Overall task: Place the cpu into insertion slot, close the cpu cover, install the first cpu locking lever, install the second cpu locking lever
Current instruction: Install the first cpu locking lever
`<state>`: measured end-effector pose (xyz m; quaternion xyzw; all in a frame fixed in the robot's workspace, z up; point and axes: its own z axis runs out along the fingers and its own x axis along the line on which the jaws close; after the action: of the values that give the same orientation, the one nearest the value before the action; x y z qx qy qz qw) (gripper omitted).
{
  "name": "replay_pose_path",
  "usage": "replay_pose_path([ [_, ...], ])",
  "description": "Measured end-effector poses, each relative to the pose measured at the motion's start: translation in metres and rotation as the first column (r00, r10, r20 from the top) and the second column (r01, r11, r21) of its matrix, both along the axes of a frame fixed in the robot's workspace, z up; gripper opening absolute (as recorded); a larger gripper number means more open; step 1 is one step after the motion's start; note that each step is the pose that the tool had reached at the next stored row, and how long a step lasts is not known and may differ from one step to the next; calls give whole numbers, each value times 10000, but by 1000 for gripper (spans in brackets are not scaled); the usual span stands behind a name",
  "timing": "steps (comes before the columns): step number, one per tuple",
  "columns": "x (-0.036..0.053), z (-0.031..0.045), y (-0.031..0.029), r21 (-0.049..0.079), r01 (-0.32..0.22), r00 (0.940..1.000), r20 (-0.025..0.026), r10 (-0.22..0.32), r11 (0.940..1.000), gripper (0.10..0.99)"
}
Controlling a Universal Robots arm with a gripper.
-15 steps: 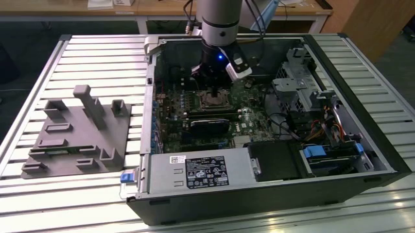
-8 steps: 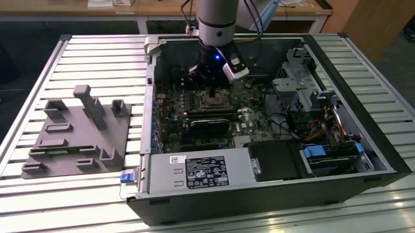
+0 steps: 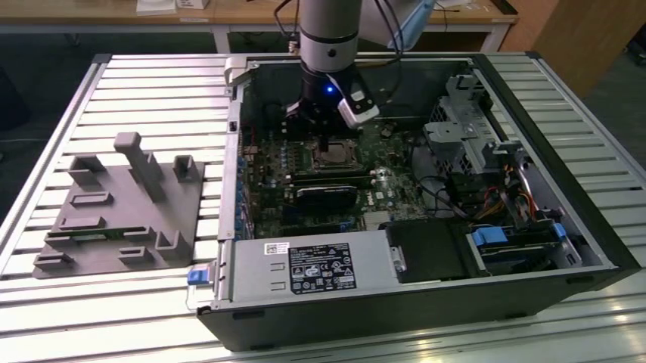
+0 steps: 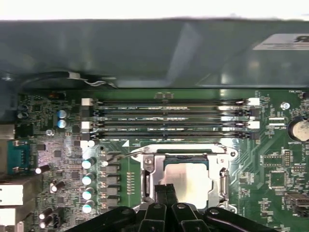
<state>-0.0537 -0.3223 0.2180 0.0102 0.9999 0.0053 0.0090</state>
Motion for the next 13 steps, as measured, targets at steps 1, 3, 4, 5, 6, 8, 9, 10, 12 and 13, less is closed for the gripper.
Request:
replay_pose_path([
  [1, -11, 0, 0, -1, -1, 10000, 0, 1, 10000, 106],
  [3, -32, 0, 0, 0, 0, 10000, 0, 0, 10000, 106],
  [4, -43, 0, 0, 0, 0, 10000, 0, 0, 10000, 106],
  [5, -51, 0, 0, 0, -1, 10000, 0, 1, 10000, 106],
  [6, -55, 0, 0, -1, -1, 10000, -1, 1, 10000, 106],
  [8, -57, 1, 0, -1, -2, 10000, -1, 2, 10000, 106],
  [9, -58, 3, -1, -1, -2, 10000, -1, 2, 10000, 106],
  [10, -58, 7, -1, -2, -1, 10000, -1, 1, 10000, 106],
  [12, -58, 20, 0, 0, -1, 10000, 2, 1, 10000, 106],
  [13, -58, 28, 0, 0, -1, 10000, 4, 1, 10000, 106],
])
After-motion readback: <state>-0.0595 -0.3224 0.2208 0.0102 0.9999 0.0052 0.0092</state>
